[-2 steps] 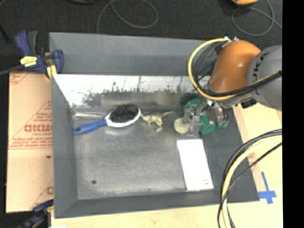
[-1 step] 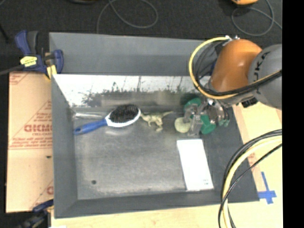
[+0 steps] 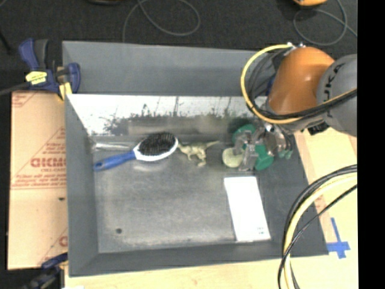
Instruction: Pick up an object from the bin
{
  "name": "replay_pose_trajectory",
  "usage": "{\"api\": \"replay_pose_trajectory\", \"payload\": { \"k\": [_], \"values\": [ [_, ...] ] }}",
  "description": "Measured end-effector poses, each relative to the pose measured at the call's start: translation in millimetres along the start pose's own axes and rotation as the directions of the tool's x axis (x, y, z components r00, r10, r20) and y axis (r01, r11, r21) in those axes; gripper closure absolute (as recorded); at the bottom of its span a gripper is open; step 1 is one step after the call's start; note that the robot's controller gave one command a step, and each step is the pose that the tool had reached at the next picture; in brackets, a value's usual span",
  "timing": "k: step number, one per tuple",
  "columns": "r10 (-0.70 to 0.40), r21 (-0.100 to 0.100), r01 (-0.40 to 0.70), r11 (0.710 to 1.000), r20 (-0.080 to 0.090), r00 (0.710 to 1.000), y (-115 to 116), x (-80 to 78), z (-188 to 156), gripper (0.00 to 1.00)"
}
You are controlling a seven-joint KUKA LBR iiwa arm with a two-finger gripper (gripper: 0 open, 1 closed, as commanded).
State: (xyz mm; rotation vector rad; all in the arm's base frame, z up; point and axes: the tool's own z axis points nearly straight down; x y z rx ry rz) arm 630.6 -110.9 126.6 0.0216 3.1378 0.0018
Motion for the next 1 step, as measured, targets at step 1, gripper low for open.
{"api": "replay_pose_trajectory", "payload": {
  "k": [1],
  "values": [
    [0.0,0.0,0.0,1.0,0.001,1.0,-0.1,-0.7,-9.7,1.0]
  ]
}}
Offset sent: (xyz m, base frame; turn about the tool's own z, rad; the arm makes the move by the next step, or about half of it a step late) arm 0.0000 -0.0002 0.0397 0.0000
